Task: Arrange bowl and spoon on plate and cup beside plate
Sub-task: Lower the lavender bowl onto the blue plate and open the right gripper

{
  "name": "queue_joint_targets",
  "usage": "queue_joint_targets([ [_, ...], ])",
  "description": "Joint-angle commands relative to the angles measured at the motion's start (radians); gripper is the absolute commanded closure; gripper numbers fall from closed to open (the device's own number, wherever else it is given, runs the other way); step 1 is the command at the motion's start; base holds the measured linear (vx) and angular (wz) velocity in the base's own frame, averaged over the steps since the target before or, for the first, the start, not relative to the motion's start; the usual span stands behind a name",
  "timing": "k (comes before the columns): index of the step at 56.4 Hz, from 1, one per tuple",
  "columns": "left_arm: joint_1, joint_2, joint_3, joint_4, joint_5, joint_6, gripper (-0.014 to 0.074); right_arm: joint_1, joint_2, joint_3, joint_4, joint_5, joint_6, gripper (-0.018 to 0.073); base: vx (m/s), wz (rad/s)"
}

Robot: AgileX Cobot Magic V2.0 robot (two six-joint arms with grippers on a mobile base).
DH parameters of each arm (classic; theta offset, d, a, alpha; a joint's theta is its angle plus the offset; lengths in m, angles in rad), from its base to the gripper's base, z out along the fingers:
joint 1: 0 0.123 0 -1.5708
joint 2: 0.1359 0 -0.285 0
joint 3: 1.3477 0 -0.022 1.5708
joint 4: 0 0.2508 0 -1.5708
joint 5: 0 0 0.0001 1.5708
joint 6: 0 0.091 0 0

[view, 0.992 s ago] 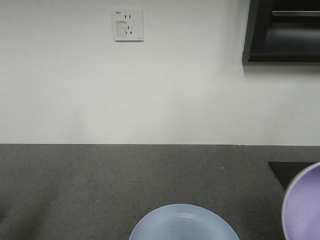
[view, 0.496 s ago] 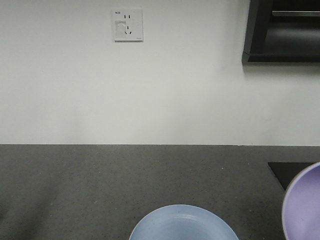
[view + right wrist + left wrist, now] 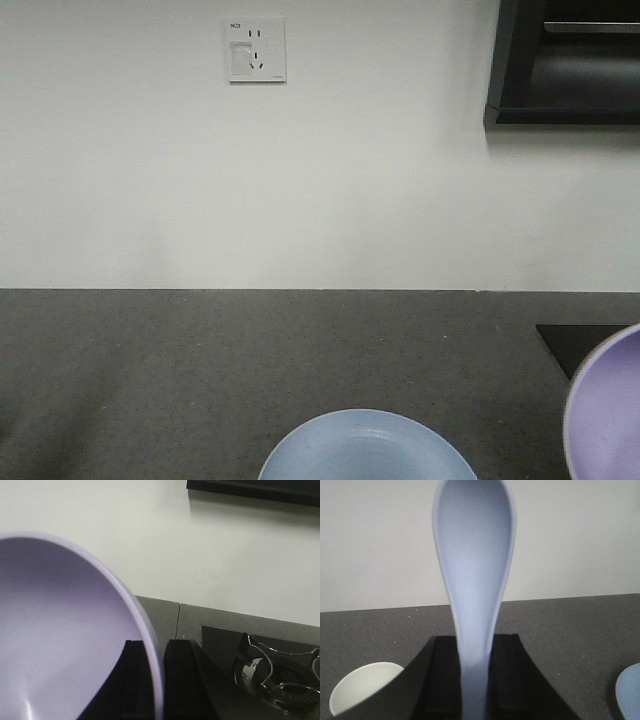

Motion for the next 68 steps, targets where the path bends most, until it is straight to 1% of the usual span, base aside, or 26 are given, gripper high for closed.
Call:
queue_joint_targets([
  [1,-0.005,0.007,-0.023,-0.010,-0.089,-0.003,0.0603,0.001,0.004,-0.029,0.006,-0.080,-0.003,0.0568,0.00,0.00],
  [9,-0.005,0.007,-0.023,-0.010,-0.093,-0.003,0.0603,0.001,0.004,-0.029,0.010,-0.072,0.031,0.0568,0.00,0.00],
  [13,-0.005,0.007,-0.023,-0.010,-0.115,-0.003,0.0603,0.002,0.005,-0.029,0.010,-0.072,0.044,0.0568,0.00,0.00],
  [16,-0.005,0.007,-0.023,-0.012,-0.122,-0.003,0.0603,0.007,0.014,-0.029,0.026,-0.082,0.064,0.0568,0.00,0.00],
  [21,-0.005,0.007,-0.023,-0.024,-0.114,-0.003,0.0603,0.041,0.038,-0.029,0.049,-0.094,0.073,0.0568,0.00,0.00],
  [23,-0.005,0.007,-0.023,-0.032,-0.109,-0.003,0.0603,0.068,0.056,-0.029,0.053,-0.085,0.069,0.0568,0.00,0.00],
  [29,-0.005,0.007,-0.023,-0.049,-0.096,-0.003,0.0603,0.130,0.113,-0.037,0.051,0.005,0.039,0.0568,0.00,0.00],
  [31,-0.005,0.007,-0.023,-0.056,-0.092,-0.003,0.0603,0.154,0.145,-0.047,0.051,0.064,0.021,0.0568,0.00,0.00],
  [34,-0.005,0.007,-0.023,-0.065,-0.090,-0.003,0.0603,0.183,0.186,-0.061,0.051,0.113,0.016,0.0568,0.00,0.00],
  [39,-0.005,0.007,-0.023,-0.080,-0.085,-0.003,0.0603,0.232,0.262,-0.095,0.053,0.164,0.016,0.0568,0.00,0.00],
  [45,-0.005,0.007,-0.023,-0.098,-0.072,-0.003,0.0603,0.271,0.377,-0.153,0.052,0.203,0.017,0.0568,0.00,0.00],
  [53,-0.005,0.007,-0.023,-0.098,-0.057,-0.003,0.0603,0.304,0.551,-0.257,0.056,0.239,0.048,0.0568,0.00,0.00],
  [61,-0.005,0.007,-0.023,-0.099,-0.036,-0.003,0.0603,0.338,0.750,-0.351,0.069,0.245,0.091,0.0568,0.00,0.00],
  [68,-0.005,0.007,-0.023,-0.099,-0.030,-0.003,0.0603,0.376,0.922,-0.426,0.082,0.242,0.098,0.0568,0.00,0.00],
])
